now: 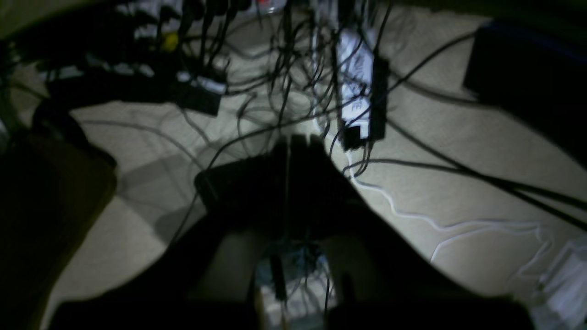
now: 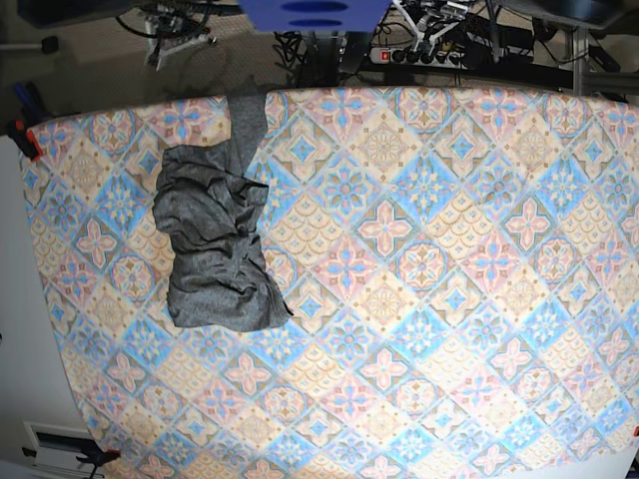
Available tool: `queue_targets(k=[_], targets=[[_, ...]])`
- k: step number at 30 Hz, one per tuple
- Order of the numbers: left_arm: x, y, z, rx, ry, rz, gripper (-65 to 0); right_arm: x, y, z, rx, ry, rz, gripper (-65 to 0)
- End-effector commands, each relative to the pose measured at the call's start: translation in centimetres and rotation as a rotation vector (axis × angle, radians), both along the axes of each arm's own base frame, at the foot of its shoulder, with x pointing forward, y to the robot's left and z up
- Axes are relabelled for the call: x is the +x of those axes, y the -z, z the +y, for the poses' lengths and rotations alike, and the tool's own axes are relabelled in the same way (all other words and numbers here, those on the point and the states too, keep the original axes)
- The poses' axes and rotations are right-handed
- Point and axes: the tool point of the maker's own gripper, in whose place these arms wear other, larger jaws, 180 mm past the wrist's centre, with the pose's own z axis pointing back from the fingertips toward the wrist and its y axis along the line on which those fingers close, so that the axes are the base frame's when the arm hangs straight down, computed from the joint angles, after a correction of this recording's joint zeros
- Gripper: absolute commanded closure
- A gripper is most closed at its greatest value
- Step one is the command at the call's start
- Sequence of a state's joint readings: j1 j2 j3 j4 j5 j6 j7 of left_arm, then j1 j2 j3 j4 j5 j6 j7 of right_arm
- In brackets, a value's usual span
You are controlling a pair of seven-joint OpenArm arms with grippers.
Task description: Layout the t-shirt on the table in an organized manner, then fold the t-shirt properly
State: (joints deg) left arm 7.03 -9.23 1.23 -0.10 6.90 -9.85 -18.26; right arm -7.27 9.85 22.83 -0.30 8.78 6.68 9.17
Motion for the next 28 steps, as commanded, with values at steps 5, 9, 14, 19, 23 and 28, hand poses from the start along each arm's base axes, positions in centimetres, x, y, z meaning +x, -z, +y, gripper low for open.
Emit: queue_targets(k=[5, 9, 14, 19, 23, 28], targets=[[7.9, -0.3, 2.4, 0.031, 0.048, -0.156, 0.0, 6.2, -0.4, -0.8, -0.041, -0.085, -0.122, 0.0], [8.5, -0.2, 3.9, 0.069, 0.09, -0.089, 0.0, 6.0, -0.5, -1.9, -0.154, -0.102, -0.095, 0.0], [4.6, 0.1, 5.1, 0.126, 0.148, 0.129, 0.0, 5.3, -0.6, -1.3, -0.262, -0.168, -0.041, 0.0], [6.3, -0.3, 8.2, 0.322, 0.242, 0.119, 0.0, 5.5, -0.5, -0.9, -0.257, -0.21, -0.038, 0.0], [6.6, -0.1, 6.7, 0.32, 0.312, 0.109, 0.0, 5.5, -0.3, 0.2, -0.242, -0.212, -0.042, 0.0], [6.6, 0.2, 4.7, 0.29, 0.316, 0.104, 0.0, 5.4, -0.2, 0.3, -0.239, -0.212, -0.038, 0.0]])
